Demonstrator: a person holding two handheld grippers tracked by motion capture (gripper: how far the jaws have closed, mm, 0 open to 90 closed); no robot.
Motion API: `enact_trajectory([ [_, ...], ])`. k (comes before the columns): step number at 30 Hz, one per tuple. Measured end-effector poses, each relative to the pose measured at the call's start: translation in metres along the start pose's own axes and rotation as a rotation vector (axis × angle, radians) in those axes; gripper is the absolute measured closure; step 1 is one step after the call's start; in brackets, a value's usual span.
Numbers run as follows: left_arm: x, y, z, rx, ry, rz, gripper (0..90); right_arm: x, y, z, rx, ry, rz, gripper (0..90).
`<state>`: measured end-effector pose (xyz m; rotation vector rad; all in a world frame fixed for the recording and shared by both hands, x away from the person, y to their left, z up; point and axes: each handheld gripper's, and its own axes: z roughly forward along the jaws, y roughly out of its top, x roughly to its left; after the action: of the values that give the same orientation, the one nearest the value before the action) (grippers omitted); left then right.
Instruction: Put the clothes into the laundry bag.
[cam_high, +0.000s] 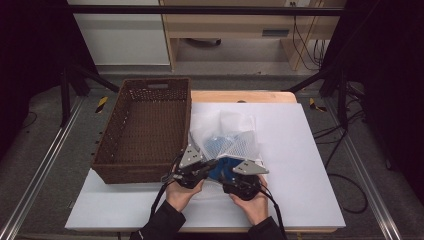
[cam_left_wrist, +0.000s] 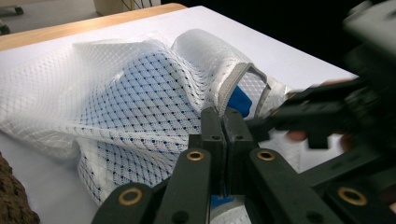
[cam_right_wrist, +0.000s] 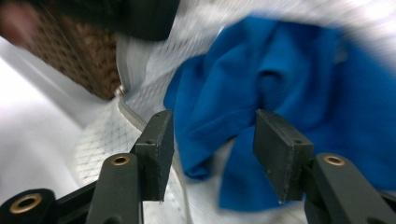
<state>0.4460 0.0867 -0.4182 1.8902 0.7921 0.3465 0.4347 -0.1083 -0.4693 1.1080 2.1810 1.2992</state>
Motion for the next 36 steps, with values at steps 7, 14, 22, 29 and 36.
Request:
enact_trajectory([
  [7, 0.002, -0.001, -0.002, 0.001, 0.002, -0.001, 88.8, 0.003, 0.001, 0.039, 0.120, -0.057, 0.008, 70.9],
  [14, 0.000, 0.001, -0.004, -0.025, -0.021, -0.024, 88.8, -0.006, 0.008, 0.046, 0.051, -0.112, 0.050, 86.7],
  [22, -0.003, 0.000, -0.005, -0.024, -0.020, -0.014, 88.8, -0.013, 0.017, 0.057, -0.014, -0.155, 0.057, 85.4],
  [29, 0.001, -0.003, -0.005, -0.028, -0.014, -0.027, 88.7, -0.007, 0.018, 0.028, -0.032, -0.045, -0.027, 63.0],
  [36, -0.001, -0.003, -0.002, -0.017, -0.007, -0.015, 88.7, -0.020, 0.007, -0.019, -0.022, -0.086, -0.015, 52.6],
])
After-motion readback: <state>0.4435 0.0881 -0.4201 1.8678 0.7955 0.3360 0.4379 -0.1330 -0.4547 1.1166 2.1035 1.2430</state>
